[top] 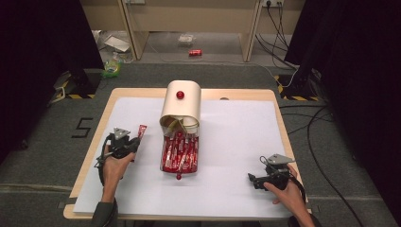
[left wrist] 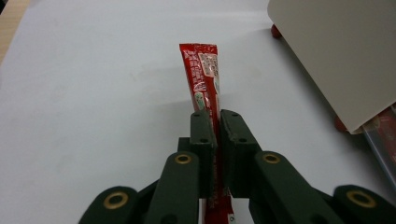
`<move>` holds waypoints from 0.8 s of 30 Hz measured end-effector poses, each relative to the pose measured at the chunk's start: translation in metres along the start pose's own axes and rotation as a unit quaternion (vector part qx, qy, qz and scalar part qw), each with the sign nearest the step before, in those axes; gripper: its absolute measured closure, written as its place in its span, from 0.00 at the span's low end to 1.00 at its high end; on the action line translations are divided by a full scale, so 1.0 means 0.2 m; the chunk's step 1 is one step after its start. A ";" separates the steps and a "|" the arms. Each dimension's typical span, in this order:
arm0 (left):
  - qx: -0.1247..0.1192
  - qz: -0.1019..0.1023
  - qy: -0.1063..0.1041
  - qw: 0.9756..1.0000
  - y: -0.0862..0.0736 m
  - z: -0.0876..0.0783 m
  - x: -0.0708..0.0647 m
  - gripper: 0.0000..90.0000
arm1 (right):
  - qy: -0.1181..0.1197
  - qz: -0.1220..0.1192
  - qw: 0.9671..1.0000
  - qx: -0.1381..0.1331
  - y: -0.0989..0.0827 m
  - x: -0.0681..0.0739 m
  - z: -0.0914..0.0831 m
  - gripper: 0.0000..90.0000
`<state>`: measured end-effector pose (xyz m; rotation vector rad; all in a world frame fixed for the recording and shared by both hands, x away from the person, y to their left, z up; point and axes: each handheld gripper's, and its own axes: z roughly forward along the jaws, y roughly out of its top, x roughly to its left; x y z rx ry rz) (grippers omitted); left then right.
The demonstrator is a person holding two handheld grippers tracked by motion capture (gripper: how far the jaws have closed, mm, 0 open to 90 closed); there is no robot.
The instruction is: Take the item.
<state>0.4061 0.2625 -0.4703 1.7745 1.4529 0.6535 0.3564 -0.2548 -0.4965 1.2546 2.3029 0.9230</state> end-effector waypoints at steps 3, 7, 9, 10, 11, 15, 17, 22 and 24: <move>0.005 0.000 0.001 1.000 0.00 0.01 0.00 0.92 | 0.000 -0.001 1.000 0.000 0.00 0.00 0.00 0.00; 0.010 -0.004 0.005 1.000 -0.02 0.03 0.01 0.92 | 0.000 -0.001 1.000 0.000 0.00 0.00 0.00 0.00; 0.009 -0.009 0.006 1.000 -0.02 0.03 0.03 0.92 | 0.000 -0.001 1.000 0.000 0.00 0.00 0.00 0.00; 0.010 -0.010 0.008 1.000 -0.03 0.03 0.04 0.92 | 0.000 0.000 1.000 0.000 0.00 0.00 0.00 0.00; 0.011 -0.012 0.008 1.000 -0.03 0.03 0.04 0.92 | 0.000 0.000 1.000 0.000 0.00 0.00 0.00 0.00; 0.012 -0.012 0.009 1.000 -0.04 0.04 0.04 0.92 | 0.000 -0.001 1.000 0.000 0.00 0.00 0.00 0.00; 0.015 -0.011 0.007 1.000 -0.04 0.05 0.03 0.92 | 0.000 -0.001 1.000 0.000 0.00 0.00 0.00 0.00; 0.014 -0.012 0.005 1.000 -0.05 0.05 0.03 0.87 | 0.000 0.000 1.000 0.000 0.00 0.00 0.00 0.00; 0.010 -0.012 0.001 1.000 -0.04 0.05 0.03 0.84 | 0.000 -0.001 1.000 0.000 0.00 0.00 0.00 0.00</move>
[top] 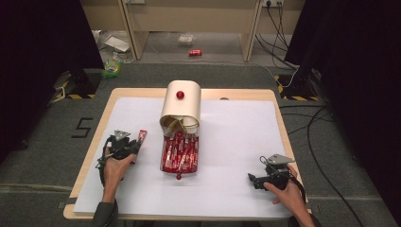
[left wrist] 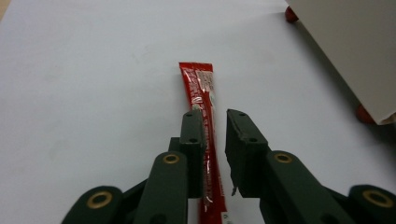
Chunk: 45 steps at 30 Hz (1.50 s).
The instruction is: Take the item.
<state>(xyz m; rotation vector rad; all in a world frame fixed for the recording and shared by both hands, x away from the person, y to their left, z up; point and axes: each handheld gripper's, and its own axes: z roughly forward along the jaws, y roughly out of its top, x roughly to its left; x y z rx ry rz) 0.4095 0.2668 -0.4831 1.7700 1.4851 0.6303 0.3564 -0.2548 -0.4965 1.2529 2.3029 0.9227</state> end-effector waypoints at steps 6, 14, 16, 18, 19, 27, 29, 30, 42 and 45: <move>-0.008 -0.004 0.003 1.000 0.01 -0.02 0.00 0.73 | 0.000 0.000 1.000 0.000 0.00 0.00 0.00 0.00; -0.025 -0.009 -0.012 1.000 0.04 -0.09 -0.05 0.54 | -0.001 -0.002 1.000 -0.001 0.00 0.00 0.00 0.00; -0.027 -0.008 -0.014 0.999 0.05 -0.10 -0.06 0.51 | -0.001 -0.003 1.000 -0.003 0.00 0.00 0.00 0.01; -0.030 -0.012 -0.016 0.999 0.05 -0.12 -0.07 0.47 | -0.003 -0.004 1.000 -0.004 0.00 0.00 0.00 0.01; -0.030 -0.015 -0.017 0.999 0.05 -0.12 -0.07 0.44 | -0.003 -0.004 1.000 -0.003 0.00 0.00 0.00 0.01; -0.034 -0.024 -0.011 0.999 0.04 -0.15 -0.07 0.37 | -0.001 -0.002 1.000 -0.002 0.00 0.00 0.00 0.01; -0.034 -0.025 -0.012 0.999 0.04 -0.16 -0.07 0.33 | -0.001 -0.001 1.000 -0.002 0.00 0.00 0.00 0.01; -0.035 -0.025 -0.012 0.999 0.04 -0.17 -0.07 0.33 | -0.002 -0.004 1.000 -0.003 0.00 0.00 0.00 0.01; -0.044 -0.004 -0.030 0.999 -0.02 -0.26 -0.13 0.20 | -0.002 -0.004 1.000 -0.003 0.00 0.00 0.00 0.01; -0.047 0.002 -0.038 0.998 -0.04 -0.28 -0.15 0.20 | -0.001 -0.002 1.000 -0.001 0.00 0.00 0.00 0.01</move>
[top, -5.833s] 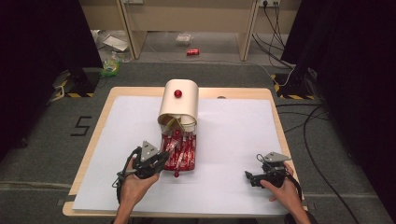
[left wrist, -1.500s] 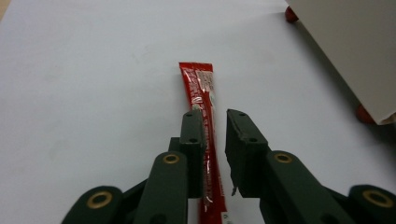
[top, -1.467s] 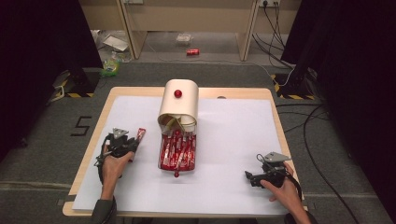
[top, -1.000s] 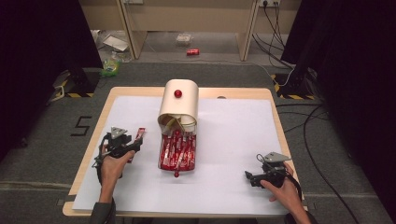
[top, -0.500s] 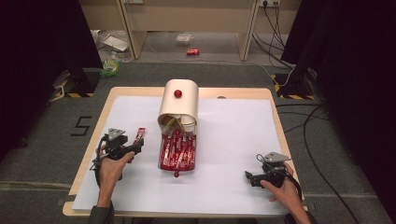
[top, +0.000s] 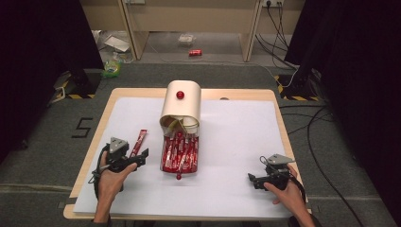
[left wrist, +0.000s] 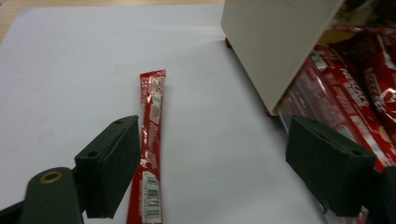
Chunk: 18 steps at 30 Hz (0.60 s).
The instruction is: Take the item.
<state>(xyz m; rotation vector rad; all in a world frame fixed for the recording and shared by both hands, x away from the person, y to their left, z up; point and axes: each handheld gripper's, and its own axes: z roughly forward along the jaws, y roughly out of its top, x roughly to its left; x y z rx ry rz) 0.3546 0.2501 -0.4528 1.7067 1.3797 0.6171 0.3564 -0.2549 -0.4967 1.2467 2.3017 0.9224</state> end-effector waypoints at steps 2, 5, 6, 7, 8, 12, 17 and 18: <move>-0.004 -0.005 -0.012 1.000 -0.02 -0.02 -0.02 0.19 | -0.001 -0.002 1.000 -0.002 0.00 0.00 0.00 0.01; -0.007 -0.002 -0.019 1.000 -0.04 -0.04 -0.04 0.18 | -0.001 -0.001 1.000 -0.001 0.00 0.00 0.00 0.01; -0.009 -0.001 -0.019 1.000 -0.04 -0.05 -0.05 0.18 | -0.001 -0.002 1.000 -0.002 0.00 0.00 0.00 0.01; -0.010 0.000 -0.020 1.000 -0.05 -0.06 -0.05 0.18 | -0.002 -0.002 1.000 -0.002 0.00 0.00 0.00 0.01; -0.011 0.000 -0.020 1.000 -0.05 -0.07 -0.06 0.18 | -0.002 -0.002 1.000 -0.002 0.00 0.00 0.00 0.01; -0.014 -0.004 -0.026 1.000 -0.08 -0.09 -0.07 0.18 | -0.001 0.000 1.000 -0.001 0.00 0.00 0.00 0.01; -0.004 0.005 -0.036 0.999 -0.12 -0.10 -0.10 0.18 | 0.000 0.000 1.000 0.000 0.00 0.00 0.00 0.01; -0.004 0.004 -0.039 0.999 -0.13 -0.10 -0.11 0.18 | 0.000 -0.001 1.000 0.000 0.00 0.00 0.00 0.00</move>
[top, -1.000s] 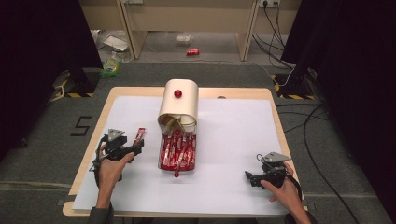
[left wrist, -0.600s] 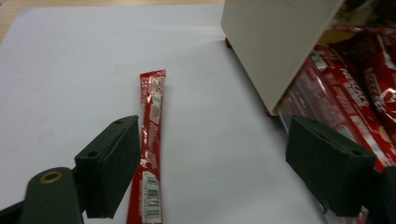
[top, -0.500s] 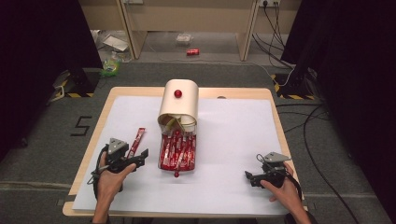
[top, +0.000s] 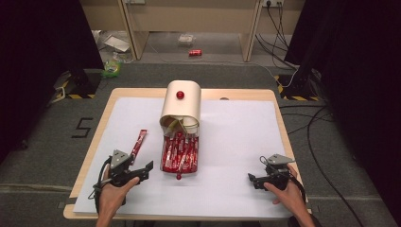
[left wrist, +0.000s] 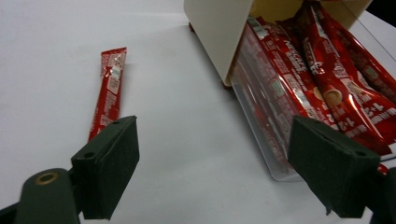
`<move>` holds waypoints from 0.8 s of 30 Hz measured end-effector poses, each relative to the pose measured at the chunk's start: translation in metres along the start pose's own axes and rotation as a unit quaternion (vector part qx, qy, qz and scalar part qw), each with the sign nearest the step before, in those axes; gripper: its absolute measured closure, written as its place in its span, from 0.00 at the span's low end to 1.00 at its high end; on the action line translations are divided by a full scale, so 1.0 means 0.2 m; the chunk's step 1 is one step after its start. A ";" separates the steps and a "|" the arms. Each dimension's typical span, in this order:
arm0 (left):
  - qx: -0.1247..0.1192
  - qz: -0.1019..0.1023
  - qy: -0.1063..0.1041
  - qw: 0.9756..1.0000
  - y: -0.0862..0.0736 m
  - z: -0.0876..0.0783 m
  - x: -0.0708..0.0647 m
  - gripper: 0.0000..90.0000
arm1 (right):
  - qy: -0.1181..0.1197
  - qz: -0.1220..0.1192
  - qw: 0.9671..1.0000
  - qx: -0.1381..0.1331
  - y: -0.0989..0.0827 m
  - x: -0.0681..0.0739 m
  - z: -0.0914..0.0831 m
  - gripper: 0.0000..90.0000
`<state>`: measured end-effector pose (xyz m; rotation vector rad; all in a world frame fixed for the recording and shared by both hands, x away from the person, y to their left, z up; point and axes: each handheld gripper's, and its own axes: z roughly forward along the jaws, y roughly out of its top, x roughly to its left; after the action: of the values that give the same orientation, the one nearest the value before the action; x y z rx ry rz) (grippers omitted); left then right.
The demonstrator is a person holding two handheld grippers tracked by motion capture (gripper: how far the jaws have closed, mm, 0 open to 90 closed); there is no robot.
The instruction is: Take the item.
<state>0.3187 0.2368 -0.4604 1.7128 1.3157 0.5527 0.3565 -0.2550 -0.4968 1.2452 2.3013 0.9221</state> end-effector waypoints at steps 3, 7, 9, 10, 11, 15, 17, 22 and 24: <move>-0.001 -0.001 -0.007 1.000 -0.01 -0.01 -0.02 0.18 | 0.001 0.003 1.000 0.001 0.00 0.00 0.00 0.00; -0.001 0.003 -0.010 1.000 -0.03 -0.03 -0.04 0.18 | 0.001 0.002 1.000 0.001 0.00 0.00 0.00 0.00; -0.004 0.004 -0.011 1.000 -0.04 -0.03 -0.05 0.18 | 0.001 0.002 1.000 0.001 0.00 0.00 0.00 0.00; -0.004 0.004 -0.012 1.000 -0.05 -0.04 -0.05 0.18 | 0.001 0.002 1.000 0.001 0.00 0.00 0.00 0.00; -0.003 0.004 -0.013 1.000 -0.05 -0.04 -0.05 0.18 | 0.001 0.003 1.000 0.001 0.00 0.00 0.00 0.00; -0.004 0.005 -0.015 1.000 -0.07 -0.06 -0.05 0.18 | 0.001 0.002 1.000 0.000 0.00 0.00 0.00 0.00; -0.005 0.009 -0.017 1.000 -0.08 -0.06 -0.06 0.19 | 0.001 0.002 1.000 0.000 0.00 0.00 0.00 0.00; -0.001 0.018 -0.020 1.000 -0.13 -0.05 -0.07 0.21 | 0.001 0.002 1.000 0.000 0.00 0.00 0.00 0.00; 0.001 0.019 -0.020 1.000 -0.15 -0.05 -0.08 0.21 | 0.001 0.002 1.000 0.000 0.00 0.00 0.00 0.00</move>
<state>0.2895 0.2276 -0.4770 1.7460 1.2584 0.5368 0.3564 -0.2550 -0.4967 1.2501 2.3012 0.9234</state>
